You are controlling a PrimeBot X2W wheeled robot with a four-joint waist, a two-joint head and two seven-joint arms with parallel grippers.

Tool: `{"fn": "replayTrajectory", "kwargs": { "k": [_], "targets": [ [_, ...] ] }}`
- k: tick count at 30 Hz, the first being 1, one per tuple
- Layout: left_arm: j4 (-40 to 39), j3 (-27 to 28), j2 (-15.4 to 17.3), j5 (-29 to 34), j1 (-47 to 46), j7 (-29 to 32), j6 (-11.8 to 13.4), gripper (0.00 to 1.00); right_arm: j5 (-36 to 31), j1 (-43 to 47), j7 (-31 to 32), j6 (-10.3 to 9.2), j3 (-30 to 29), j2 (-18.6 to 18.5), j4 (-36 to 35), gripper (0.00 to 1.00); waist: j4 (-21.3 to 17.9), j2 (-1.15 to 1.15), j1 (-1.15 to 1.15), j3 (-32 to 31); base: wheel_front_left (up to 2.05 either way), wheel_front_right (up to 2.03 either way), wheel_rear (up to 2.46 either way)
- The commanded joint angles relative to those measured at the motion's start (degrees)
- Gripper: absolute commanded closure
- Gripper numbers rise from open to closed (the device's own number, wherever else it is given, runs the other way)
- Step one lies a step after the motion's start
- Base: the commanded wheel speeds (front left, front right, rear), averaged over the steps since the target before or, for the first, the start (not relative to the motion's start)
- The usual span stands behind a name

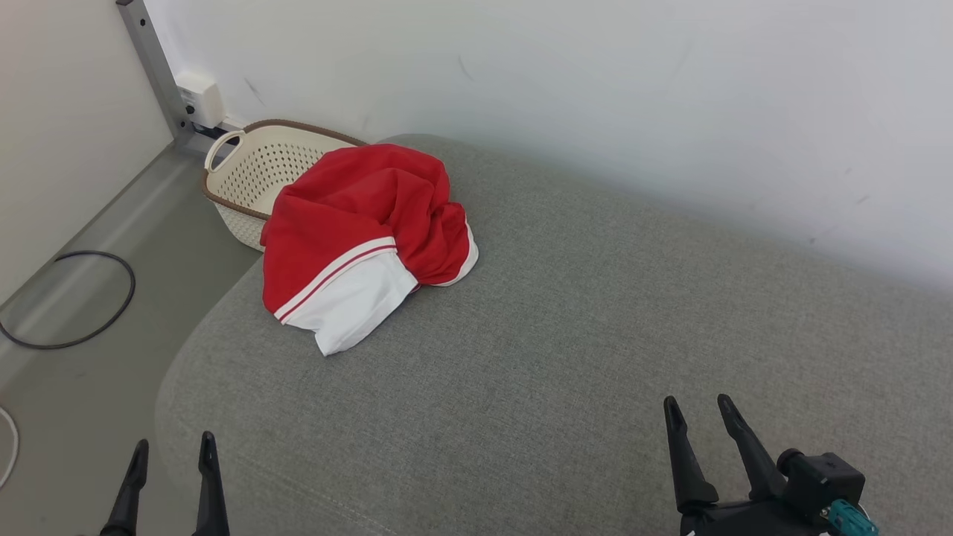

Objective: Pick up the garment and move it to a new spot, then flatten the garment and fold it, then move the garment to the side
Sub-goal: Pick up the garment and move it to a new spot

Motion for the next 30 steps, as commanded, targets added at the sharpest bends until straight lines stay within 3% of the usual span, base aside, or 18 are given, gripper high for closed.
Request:
{"fn": "replayTrajectory", "kwargs": {
  "k": [1, 8, 15, 24, 30],
  "targets": [
    [-0.17, 0.24, 0.34, -0.48, 0.61, 0.11, -0.19, 0.00, 0.11, -0.47, -0.24, 0.04, 0.12, 0.06, 0.14, 0.00, -0.24, 0.00, 0.00, 0.15, 0.00, 0.00, 0.00],
    [-0.45, 1.39, -0.57, -3.22, -0.55, -1.17, -0.40, 0.00, -0.25, -1.58, -0.09, 0.04, 0.99, 0.04, 0.21, 0.00, -2.71, 0.00, 0.00, 1.55, 0.00, 0.00, 0.00],
    [0.90, 1.91, 1.32, -5.77, -7.04, 0.38, -3.45, 0.00, -0.81, -3.43, -0.15, 0.04, 2.94, 0.01, 0.27, 0.00, -7.28, 0.00, 0.00, 4.42, 0.00, 0.00, 0.00],
    [4.63, 4.77, 5.51, -10.31, -19.65, 4.03, -6.95, 0.00, -0.32, -7.26, -1.09, 0.04, 6.39, 0.04, 0.71, 0.00, -14.54, 0.00, 0.00, 9.29, 0.00, 0.00, 0.00],
    [9.82, 6.65, 10.83, -11.54, -27.99, 8.48, -8.71, 0.00, 0.33, -11.08, -2.49, 0.04, 9.15, 0.01, 1.31, 0.00, -20.22, 0.00, 0.00, 13.79, 0.00, 0.00, 0.00]
  ]
}}
